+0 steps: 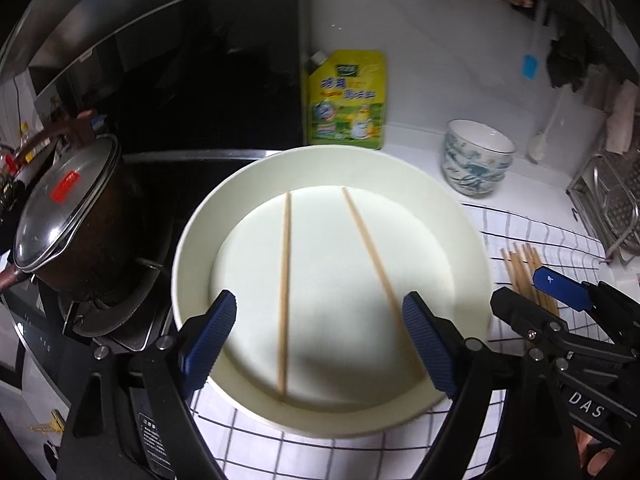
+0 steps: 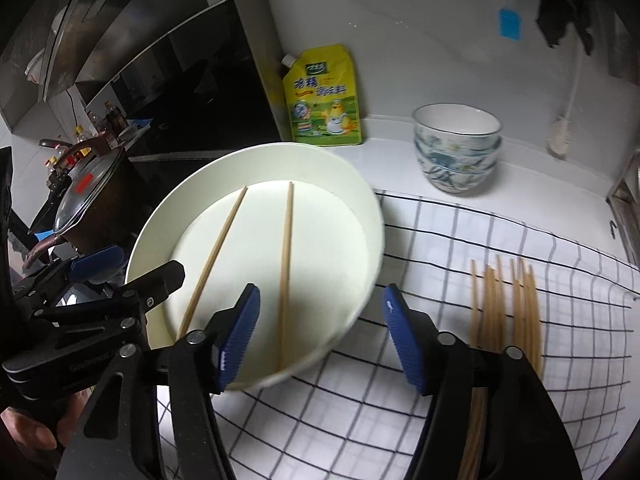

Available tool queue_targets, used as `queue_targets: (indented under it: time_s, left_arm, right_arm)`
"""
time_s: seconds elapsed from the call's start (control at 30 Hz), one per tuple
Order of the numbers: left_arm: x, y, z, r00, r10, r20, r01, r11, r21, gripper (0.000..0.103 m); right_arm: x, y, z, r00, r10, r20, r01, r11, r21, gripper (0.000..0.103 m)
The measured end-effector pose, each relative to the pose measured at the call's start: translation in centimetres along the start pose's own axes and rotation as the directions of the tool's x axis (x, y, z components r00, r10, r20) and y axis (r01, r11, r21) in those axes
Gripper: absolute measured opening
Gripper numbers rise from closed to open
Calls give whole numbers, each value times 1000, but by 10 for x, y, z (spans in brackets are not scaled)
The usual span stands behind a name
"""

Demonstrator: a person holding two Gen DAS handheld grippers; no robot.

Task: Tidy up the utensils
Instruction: 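Lower the chopsticks into the basin and open both tools, then move both open tools back over the row of chopsticks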

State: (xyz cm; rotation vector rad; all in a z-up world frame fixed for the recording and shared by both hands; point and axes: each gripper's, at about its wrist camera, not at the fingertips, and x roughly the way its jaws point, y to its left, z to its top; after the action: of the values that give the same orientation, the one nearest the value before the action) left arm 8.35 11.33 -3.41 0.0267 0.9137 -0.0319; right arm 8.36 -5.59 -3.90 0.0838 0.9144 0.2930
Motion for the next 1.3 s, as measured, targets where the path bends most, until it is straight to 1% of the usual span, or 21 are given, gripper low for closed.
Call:
queue_targets:
  time_s: [0.1,0.27,0.43,0.63,0.77,0.83,1.03,1.13,1.2,1.3]
  left_arm:
    - [-6,-14,-2,1000,-14,6,14,1000,10,86]
    - [-17,-43,-10,999,-45,20,45,999,25,94]
    - [-22,-77,-19,997,-70,20,68,996,62,95]
    - [-16,-115,-27,991,-131,-10,132,990,53,95]
    - [-8,-141,-34,987,-161,-24,162,986,40,95]
    - [-2,-153,-36,986,-163,-31,164,985,46,95]
    - [24,-187,-47,991,-118,-64,124,988,90,95]
    - [38,-196,-53,992,-87,-89,96,990,101,95]
    - [48,-199,-56,992,-69,-104,79,992,95,95]
    - [59,-199,-61,992,-48,-118,58,995,82,95]
  right_arm:
    - [-13,-12,-8,1000,-22,16,22,1000,10,64]
    - [-37,-41,-23,998,-53,33,51,998,41,71]
    - [-57,-74,-42,994,-105,29,103,992,70,76]
    - [-73,-128,-68,980,-197,0,195,970,144,76]
    - [-74,-152,-80,967,-256,-18,256,956,141,76]
    - [-70,-165,-87,960,-278,-31,279,950,139,76]
    - [-56,-197,-101,963,-263,-55,269,949,165,76]
    - [-44,-213,-108,977,-210,-49,215,956,198,76]
    - [-37,-217,-112,976,-211,-50,216,957,196,76]
    - [-25,-221,-114,971,-225,-75,235,957,167,76]
